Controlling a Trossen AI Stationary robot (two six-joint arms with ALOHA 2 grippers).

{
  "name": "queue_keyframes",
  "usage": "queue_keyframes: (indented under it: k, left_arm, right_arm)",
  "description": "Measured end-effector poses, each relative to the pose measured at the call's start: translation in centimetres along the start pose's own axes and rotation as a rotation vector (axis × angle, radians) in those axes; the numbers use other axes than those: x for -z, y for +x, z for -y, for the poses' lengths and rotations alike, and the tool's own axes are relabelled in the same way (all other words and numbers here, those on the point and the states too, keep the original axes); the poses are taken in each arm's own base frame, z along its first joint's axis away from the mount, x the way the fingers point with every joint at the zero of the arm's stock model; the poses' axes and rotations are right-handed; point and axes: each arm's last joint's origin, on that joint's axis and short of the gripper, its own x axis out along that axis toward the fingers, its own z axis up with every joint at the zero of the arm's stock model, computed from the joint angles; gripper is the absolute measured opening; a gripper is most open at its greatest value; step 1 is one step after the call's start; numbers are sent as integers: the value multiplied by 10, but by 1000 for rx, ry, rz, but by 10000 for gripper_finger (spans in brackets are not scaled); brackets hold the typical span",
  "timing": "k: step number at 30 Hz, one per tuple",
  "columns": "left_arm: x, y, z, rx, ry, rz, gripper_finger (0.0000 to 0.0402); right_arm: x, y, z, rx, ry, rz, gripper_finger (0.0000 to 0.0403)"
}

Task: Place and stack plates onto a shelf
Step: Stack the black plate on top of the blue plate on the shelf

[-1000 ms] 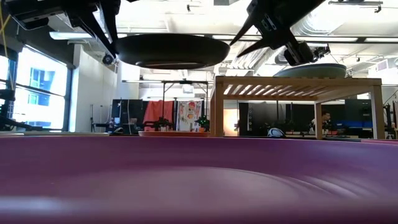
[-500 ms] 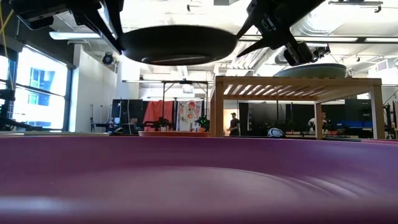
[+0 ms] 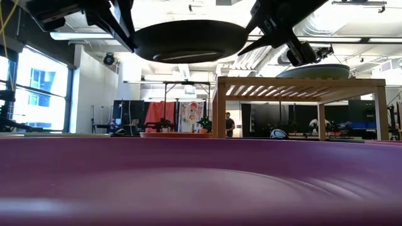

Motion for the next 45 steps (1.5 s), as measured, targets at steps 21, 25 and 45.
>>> queue_keyframes:
  k: [21, 25, 45]
  left_arm:
    - [-3, 0, -4, -31, -110, 31, 49]
    - [-5, 0, -2, 22, -159, 83, 72]
    - [0, -5, -8, -155, -554, -43, 124]
  right_arm:
    - [0, 0, 5, 46, 30, 0, 1]
    - [0, 0, 4, 45, 29, -4, 1]
    - [-9, -26, 4, 62, 29, 41, 0]
